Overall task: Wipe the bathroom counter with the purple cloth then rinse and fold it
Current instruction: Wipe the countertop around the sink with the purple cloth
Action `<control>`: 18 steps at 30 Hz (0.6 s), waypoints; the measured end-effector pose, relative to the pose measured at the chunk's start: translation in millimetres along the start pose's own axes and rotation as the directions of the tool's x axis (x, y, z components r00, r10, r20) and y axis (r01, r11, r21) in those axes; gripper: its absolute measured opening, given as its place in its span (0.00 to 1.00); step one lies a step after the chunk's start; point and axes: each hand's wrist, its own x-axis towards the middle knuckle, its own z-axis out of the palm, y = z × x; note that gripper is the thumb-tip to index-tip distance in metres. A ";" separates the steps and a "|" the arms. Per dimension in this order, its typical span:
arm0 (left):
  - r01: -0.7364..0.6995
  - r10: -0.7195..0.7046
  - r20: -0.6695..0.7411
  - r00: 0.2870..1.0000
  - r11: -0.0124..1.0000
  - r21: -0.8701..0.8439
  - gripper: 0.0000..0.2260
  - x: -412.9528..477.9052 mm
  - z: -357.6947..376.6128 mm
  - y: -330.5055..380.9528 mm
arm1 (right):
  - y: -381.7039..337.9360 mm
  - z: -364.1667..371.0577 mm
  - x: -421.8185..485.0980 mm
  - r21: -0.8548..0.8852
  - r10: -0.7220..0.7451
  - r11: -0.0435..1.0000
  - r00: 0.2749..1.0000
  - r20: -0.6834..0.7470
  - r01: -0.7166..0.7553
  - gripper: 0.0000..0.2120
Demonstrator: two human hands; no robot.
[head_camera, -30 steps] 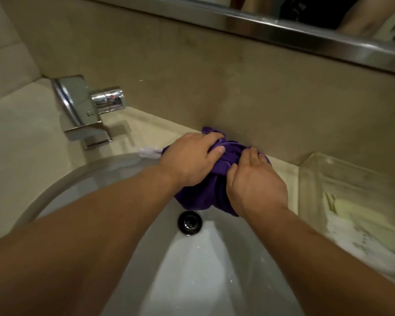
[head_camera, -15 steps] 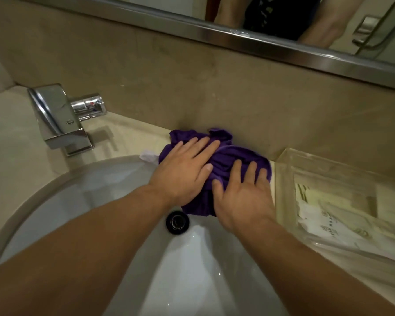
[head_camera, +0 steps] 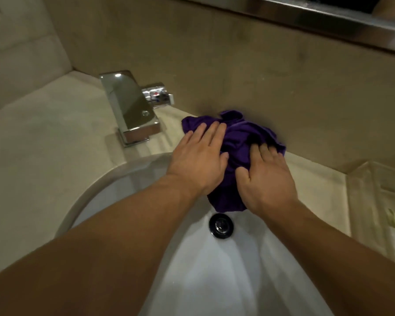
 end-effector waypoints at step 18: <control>0.437 -0.439 0.008 0.898 0.896 0.079 0.31 -22.0 -27.8 -28.9 | -78.3 -11.4 50.7 0.212 -0.463 0.869 0.885 0.038 0.446 0.13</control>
